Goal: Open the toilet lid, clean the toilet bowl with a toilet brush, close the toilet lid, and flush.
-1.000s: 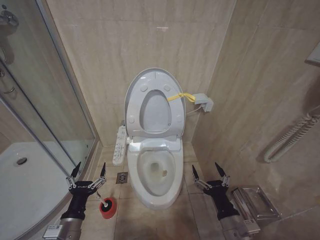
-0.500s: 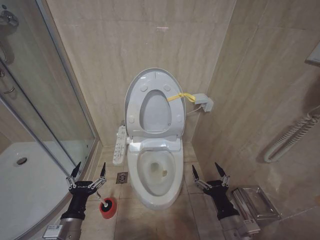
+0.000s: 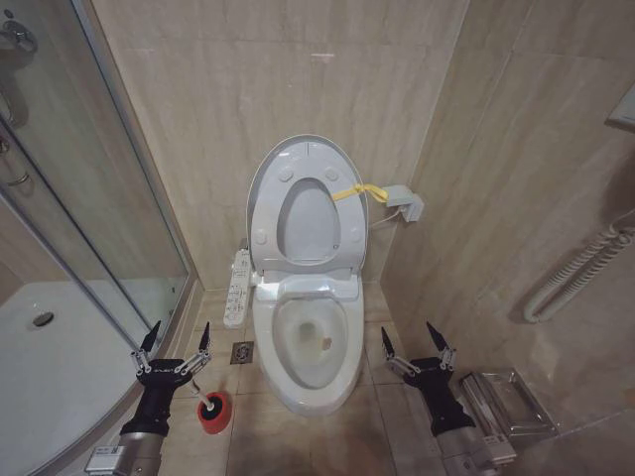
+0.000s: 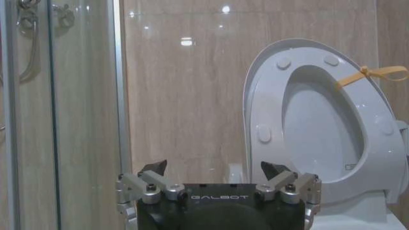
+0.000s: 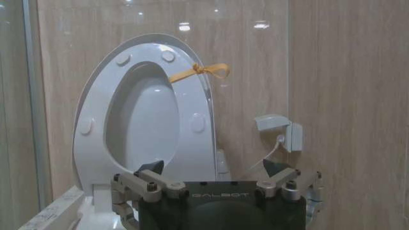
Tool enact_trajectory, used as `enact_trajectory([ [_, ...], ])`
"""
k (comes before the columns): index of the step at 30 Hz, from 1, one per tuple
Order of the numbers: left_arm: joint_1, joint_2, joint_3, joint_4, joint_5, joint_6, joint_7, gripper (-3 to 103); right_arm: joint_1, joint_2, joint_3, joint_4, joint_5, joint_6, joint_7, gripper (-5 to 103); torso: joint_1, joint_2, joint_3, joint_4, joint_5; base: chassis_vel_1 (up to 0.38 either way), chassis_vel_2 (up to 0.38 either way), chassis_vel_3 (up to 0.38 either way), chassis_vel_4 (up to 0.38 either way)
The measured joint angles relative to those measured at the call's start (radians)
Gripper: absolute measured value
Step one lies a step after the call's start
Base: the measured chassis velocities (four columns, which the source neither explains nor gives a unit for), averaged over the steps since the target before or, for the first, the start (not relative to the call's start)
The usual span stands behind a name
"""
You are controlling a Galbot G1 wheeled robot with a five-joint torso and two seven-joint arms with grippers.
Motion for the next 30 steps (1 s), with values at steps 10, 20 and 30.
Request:
enact_trajectory([
  [10,0.000,0.000,0.000,0.000,0.000,0.000,0.000,99,0.000,0.000,0.000,0.000,0.000,0.000,0.000,100,0.000,0.000,0.000,0.0000,0.0000,0.000,0.000,0.000,0.000],
  [20,0.000,0.000,0.000,0.000,0.000,0.000,0.000,99,0.000,0.000,0.000,0.000,0.000,0.000,0.000,100,0.000,0.000,0.000,0.0000,0.0000,0.000,0.000,0.000,0.000],
  [30,0.000,0.000,0.000,0.000,0.000,0.000,0.000,99,0.000,0.000,0.000,0.000,0.000,0.000,0.000,100,0.000,0.000,0.000,0.0000,0.0000,0.000,0.000,0.000,0.000],
])
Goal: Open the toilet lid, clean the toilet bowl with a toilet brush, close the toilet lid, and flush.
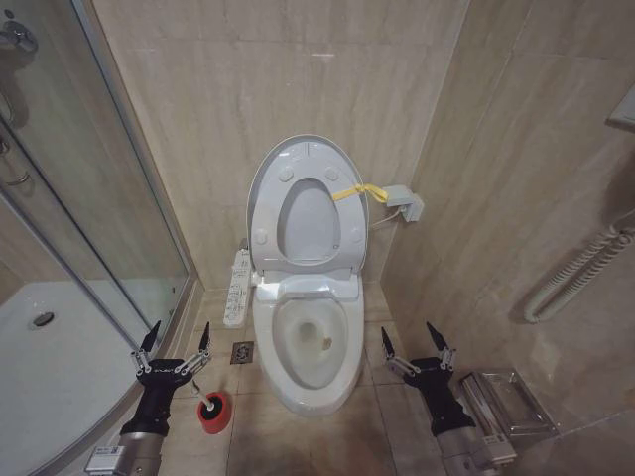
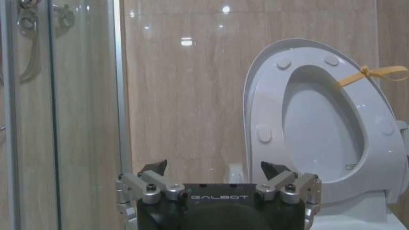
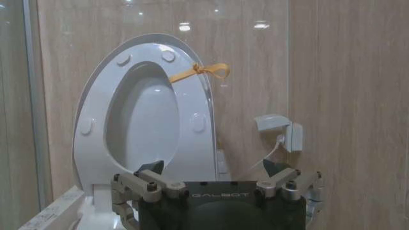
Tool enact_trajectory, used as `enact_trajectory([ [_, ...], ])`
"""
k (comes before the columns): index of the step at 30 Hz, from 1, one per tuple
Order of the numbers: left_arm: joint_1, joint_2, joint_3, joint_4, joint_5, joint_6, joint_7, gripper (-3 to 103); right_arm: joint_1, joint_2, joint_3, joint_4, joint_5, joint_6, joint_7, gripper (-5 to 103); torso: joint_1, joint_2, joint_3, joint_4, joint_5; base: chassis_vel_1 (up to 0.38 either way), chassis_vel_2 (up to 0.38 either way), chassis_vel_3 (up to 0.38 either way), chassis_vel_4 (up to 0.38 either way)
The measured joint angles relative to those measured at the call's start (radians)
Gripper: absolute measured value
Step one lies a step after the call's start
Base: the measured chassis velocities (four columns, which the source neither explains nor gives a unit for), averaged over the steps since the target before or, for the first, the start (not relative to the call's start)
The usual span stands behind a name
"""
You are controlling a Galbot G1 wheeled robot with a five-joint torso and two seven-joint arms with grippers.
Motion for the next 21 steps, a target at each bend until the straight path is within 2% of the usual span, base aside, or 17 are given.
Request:
enact_trajectory([
  [19,0.000,0.000,0.000,0.000,0.000,0.001,0.000,99,0.000,0.000,0.000,0.000,0.000,0.000,0.000,100,0.000,0.000,0.000,0.0000,0.0000,0.000,0.000,0.000,0.000],
  [21,0.002,-0.015,-0.009,-0.015,0.000,0.025,0.000,99,0.000,0.000,0.000,0.000,0.000,0.000,0.000,100,0.000,0.000,0.000,-0.0002,-0.0001,0.000,0.000,0.000,0.000],
])
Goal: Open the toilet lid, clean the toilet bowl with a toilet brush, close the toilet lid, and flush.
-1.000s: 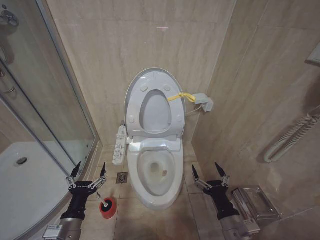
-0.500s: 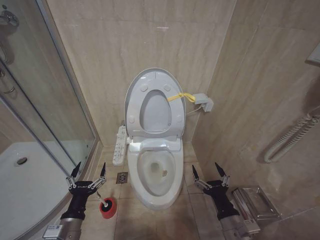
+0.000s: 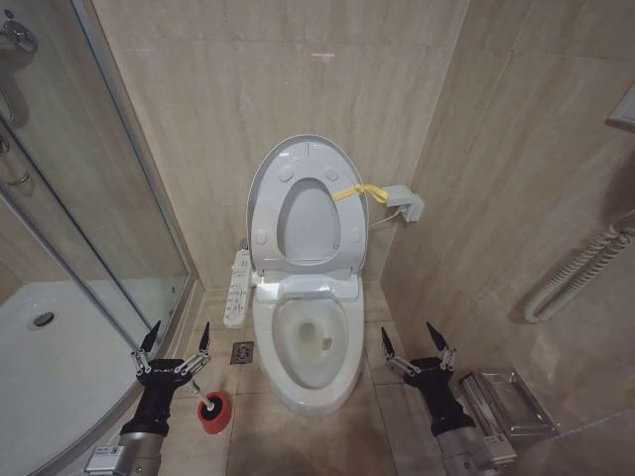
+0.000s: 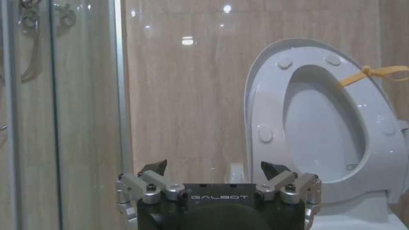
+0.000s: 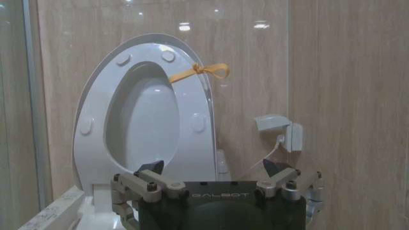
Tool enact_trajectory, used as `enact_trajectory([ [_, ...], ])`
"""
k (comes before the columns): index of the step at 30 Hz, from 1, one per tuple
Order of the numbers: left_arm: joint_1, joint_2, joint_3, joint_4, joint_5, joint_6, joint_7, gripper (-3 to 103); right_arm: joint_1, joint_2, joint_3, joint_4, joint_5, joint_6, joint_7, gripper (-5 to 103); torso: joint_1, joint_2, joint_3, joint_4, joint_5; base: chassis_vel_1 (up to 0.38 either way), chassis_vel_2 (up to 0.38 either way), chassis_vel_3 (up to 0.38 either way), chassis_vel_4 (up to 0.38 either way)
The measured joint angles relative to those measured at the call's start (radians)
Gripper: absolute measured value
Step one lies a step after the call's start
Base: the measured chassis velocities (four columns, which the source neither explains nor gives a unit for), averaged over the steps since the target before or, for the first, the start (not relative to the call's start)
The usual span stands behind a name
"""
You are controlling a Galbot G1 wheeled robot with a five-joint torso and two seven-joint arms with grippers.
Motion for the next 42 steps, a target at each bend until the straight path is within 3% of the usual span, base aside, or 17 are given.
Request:
enact_trajectory([
  [3,0.003,-0.017,-0.010,-0.020,0.000,0.029,0.000,97,0.000,0.000,0.000,0.000,0.000,0.000,0.000,100,0.000,0.000,0.000,0.0001,0.0000,0.000,0.000,0.000,0.000],
  [4,0.009,-0.054,-0.033,-0.062,0.000,0.095,0.001,97,0.000,0.000,0.000,0.000,0.000,0.000,0.000,100,0.000,0.000,0.000,0.0003,0.0001,0.000,0.000,0.000,0.000],
  [5,0.012,-0.076,-0.047,-0.085,-0.001,0.133,0.001,97,0.000,0.000,0.000,0.000,0.000,0.000,0.000,100,0.000,0.000,0.000,0.0002,0.0002,0.000,0.000,0.000,0.000],
  [7,0.014,-0.089,-0.055,-0.100,-0.001,0.156,0.002,97,0.000,0.000,0.000,0.000,0.000,0.000,0.000,100,0.000,0.000,0.000,0.0003,0.0001,0.000,0.000,0.000,0.000],
  [8,0.020,-0.125,-0.078,-0.141,-0.001,0.221,0.003,100,0.000,0.000,0.000,0.000,0.000,0.000,0.000,100,0.000,0.000,0.000,0.0003,0.0002,0.000,0.000,0.000,0.000],
  [11,0.025,-0.156,-0.097,-0.176,-0.002,0.275,0.004,100,0.000,0.000,0.000,0.000,0.000,0.000,0.000,100,0.000,0.000,0.000,0.0003,0.0002,0.000,0.000,0.000,0.000],
  [14,0.036,-0.221,-0.137,-0.247,-0.003,0.388,0.006,100,0.000,0.000,0.000,0.000,0.000,0.000,0.000,100,0.000,0.000,0.000,0.0002,0.0002,0.000,0.000,0.000,0.000],
  [16,0.039,-0.235,-0.146,-0.262,-0.002,0.404,0.009,100,0.000,0.000,0.000,0.000,0.000,0.000,0.000,100,0.000,0.000,0.000,0.0002,0.0002,0.000,0.000,0.000,0.000],
  [19,0.085,-0.279,-0.160,-0.291,0.021,0.313,0.051,100,0.000,0.000,0.000,0.000,0.000,0.000,0.000,100,0.000,0.000,0.000,0.0008,0.0006,0.000,0.000,0.000,0.000],
  [22,0.091,-0.282,-0.163,-0.284,0.021,0.274,0.072,100,0.000,0.000,0.000,0.000,0.000,0.000,0.000,100,0.000,0.000,0.000,0.0003,0.0000,0.000,0.000,0.000,0.000],
  [29,0.093,-0.278,-0.161,-0.274,0.029,0.267,0.091,98,0.000,0.000,0.000,0.000,0.000,0.000,0.000,100,0.000,0.000,0.000,0.0002,0.0003,0.000,0.000,0.000,0.000],
  [35,0.074,-0.249,-0.179,-0.144,0.043,0.186,0.109,96,0.000,0.000,0.000,0.000,0.000,0.000,0.000,100,0.000,0.000,0.000,0.0002,0.0002,0.000,0.000,0.000,0.000],
  [38,0.062,-0.234,-0.175,-0.008,0.041,0.071,0.096,97,0.000,0.000,0.000,0.000,0.000,0.000,0.000,100,0.000,0.000,0.000,0.0002,0.0000,0.000,0.000,0.000,0.000],
  [40,0.062,-0.231,-0.170,0.033,0.041,0.044,0.091,97,0.000,0.000,0.000,0.000,0.000,0.000,0.000,100,0.000,0.000,0.000,0.0002,0.0000,0.000,0.000,0.000,0.000],
  [42,0.055,-0.224,-0.158,0.134,0.040,-0.018,0.088,97,0.000,0.000,0.000,0.000,0.000,0.000,0.000,100,0.000,0.000,0.000,0.0003,0.0000,0.000,0.000,0.000,0.000],
])
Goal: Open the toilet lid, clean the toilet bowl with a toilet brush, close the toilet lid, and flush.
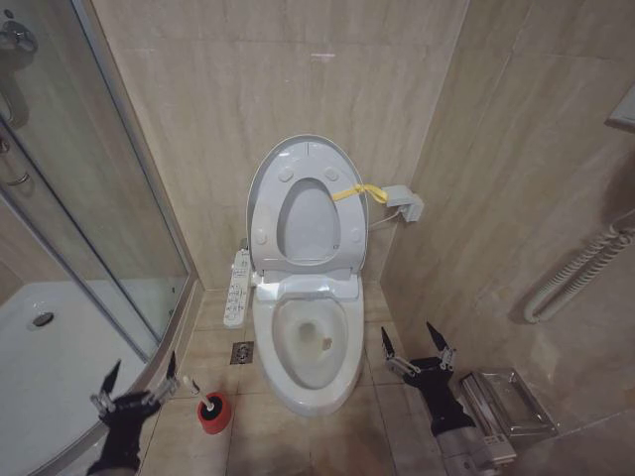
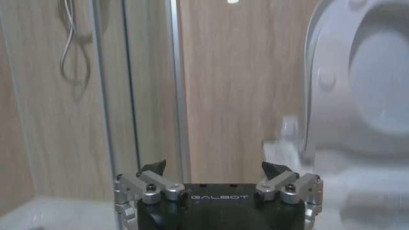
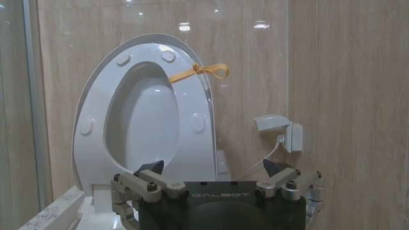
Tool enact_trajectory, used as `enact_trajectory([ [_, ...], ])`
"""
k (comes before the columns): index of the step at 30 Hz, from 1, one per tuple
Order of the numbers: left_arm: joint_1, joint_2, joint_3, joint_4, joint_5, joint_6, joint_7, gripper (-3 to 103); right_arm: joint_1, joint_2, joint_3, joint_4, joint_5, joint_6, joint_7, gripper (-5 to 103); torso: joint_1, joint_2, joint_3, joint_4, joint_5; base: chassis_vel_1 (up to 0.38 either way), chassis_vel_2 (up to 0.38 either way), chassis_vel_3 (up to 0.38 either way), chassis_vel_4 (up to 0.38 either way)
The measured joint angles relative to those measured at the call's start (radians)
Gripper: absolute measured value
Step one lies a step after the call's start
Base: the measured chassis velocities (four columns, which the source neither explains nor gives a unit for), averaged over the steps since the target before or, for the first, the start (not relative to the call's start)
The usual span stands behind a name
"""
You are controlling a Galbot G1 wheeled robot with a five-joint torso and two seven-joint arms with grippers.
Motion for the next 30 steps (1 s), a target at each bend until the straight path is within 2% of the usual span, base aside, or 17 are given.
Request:
enact_trajectory([
  [1,-0.007,0.002,0.001,0.041,0.000,-0.032,0.002,97,0.000,0.000,0.000,0.000,0.000,0.000,0.000,100,0.000,0.000,0.000,0.0000,0.0000,0.000,0.000,0.000,0.000],
  [2,-0.007,0.002,0.001,0.041,0.000,-0.032,0.002,97,0.000,0.000,0.000,0.000,0.000,0.000,0.000,100,0.000,0.000,0.000,0.0000,0.0000,0.000,0.000,0.000,0.000],
  [4,-0.040,0.008,0.003,0.173,0.020,-0.124,0.003,94,0.000,0.000,0.000,0.000,0.000,0.000,0.000,100,0.000,0.000,0.000,0.0001,-0.0002,0.000,0.000,0.000,0.000],
  [6,-0.072,0.020,0.007,0.268,0.019,-0.169,-0.011,94,0.000,0.000,0.000,0.000,0.000,0.000,0.000,100,0.000,0.000,0.000,0.0001,-0.0002,0.000,0.000,0.000,0.000],
  [7,-0.072,0.020,0.007,0.268,0.019,-0.169,-0.011,94,0.000,0.000,0.000,0.000,0.000,0.000,0.000,100,0.000,0.000,0.000,0.0001,-0.0002,0.000,0.000,0.000,0.000],
  [8,-0.095,0.031,0.011,0.319,0.012,-0.187,-0.020,94,0.000,0.000,0.000,0.000,0.000,0.000,0.000,100,0.000,0.000,0.000,0.0000,-0.0003,0.000,0.000,0.000,0.000],
  [12,-0.155,0.091,0.033,0.428,-0.071,-0.169,0.002,91,0.000,0.000,0.000,0.000,0.000,0.000,0.000,100,0.000,0.000,0.000,0.0002,0.0000,0.000,0.000,0.000,0.000],
  [13,-0.155,0.091,0.033,0.428,-0.071,-0.169,0.002,91,0.000,0.000,0.000,0.000,0.000,0.000,0.000,100,0.000,0.000,0.000,0.0002,0.0000,0.000,0.000,0.000,0.000],
  [15,-0.221,0.125,0.042,0.497,-0.123,-0.170,0.039,91,0.000,0.000,0.000,0.000,0.000,0.000,0.000,100,0.000,0.000,0.000,-0.0005,-0.0001,0.000,0.000,0.000,0.000],
  [18,-0.259,0.145,0.052,0.541,-0.128,-0.170,0.068,91,0.000,0.000,0.000,0.000,0.000,0.000,0.000,100,0.000,0.000,0.000,-0.0003,-0.0001,0.000,0.000,0.000,0.000],
  [19,-0.278,0.153,0.058,0.566,-0.129,-0.168,0.078,100,0.000,0.000,0.000,0.000,0.000,0.000,0.000,100,0.000,0.000,0.000,-0.0003,-0.0001,0.000,0.000,0.000,0.000],
  [30,-0.405,0.179,0.088,0.783,-0.130,-0.202,0.137,97,0.000,0.000,0.000,0.000,0.000,0.000,0.000,100,0.000,0.000,0.000,0.0000,-0.0001,0.000,0.000,0.000,0.000],
])
